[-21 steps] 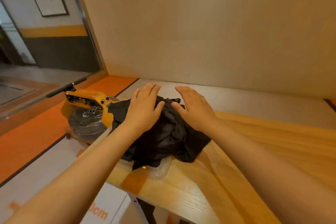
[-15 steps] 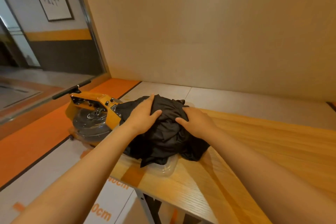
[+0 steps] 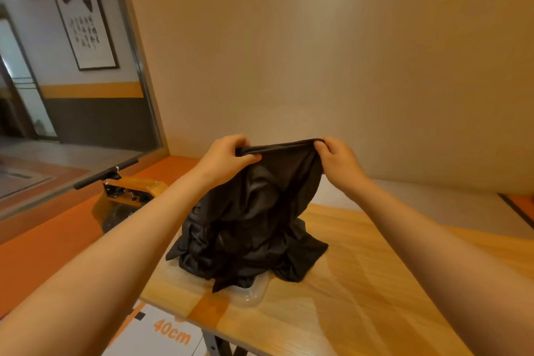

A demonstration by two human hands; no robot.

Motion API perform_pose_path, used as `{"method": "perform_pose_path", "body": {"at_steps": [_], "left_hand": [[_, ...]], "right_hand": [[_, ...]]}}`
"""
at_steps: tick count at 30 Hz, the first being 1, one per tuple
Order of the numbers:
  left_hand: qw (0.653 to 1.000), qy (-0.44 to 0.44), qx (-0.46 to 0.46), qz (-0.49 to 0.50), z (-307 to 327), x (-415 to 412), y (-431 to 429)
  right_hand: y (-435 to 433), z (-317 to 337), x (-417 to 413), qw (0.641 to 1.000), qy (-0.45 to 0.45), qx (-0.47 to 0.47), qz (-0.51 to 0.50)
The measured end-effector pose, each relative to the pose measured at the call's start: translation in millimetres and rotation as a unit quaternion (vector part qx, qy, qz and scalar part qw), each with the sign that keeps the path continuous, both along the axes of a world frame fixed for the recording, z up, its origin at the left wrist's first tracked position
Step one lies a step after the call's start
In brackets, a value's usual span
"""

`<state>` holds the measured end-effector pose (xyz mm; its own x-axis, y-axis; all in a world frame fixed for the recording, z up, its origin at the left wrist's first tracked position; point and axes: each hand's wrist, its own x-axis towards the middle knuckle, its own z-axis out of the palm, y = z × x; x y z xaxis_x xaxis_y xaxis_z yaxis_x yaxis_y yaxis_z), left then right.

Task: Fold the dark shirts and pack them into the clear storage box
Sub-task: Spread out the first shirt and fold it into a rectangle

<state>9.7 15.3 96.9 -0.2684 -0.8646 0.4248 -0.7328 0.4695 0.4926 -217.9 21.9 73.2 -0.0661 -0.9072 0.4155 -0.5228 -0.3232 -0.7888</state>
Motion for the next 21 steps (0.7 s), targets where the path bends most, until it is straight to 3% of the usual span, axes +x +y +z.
{"method": "perform_pose_path", "body": {"at_steps": [3, 7, 15, 21], "left_hand": [[0.998, 0.049, -0.015, -0.032, 35.4, -22.5, 5.2], [0.984, 0.137, 0.057, -0.102, 70.3, -57.0, 19.1], [0.969, 0.081, 0.111, -0.206, 90.8, -117.9, 62.5], [0.967, 0.077, 0.069, -0.233, 90.6, -163.1, 67.3]], "right_hand": [[11.2, 39.7, -15.1, 0.998, -0.043, -0.041, -0.031], [29.9, 83.0, -45.5, 0.992, -0.049, -0.088, -0.079], [97.3, 116.0, -119.0, 0.938, 0.222, -0.201, -0.175], [137.5, 109.1, -168.1, 0.908, 0.26, -0.227, -0.237]]}}
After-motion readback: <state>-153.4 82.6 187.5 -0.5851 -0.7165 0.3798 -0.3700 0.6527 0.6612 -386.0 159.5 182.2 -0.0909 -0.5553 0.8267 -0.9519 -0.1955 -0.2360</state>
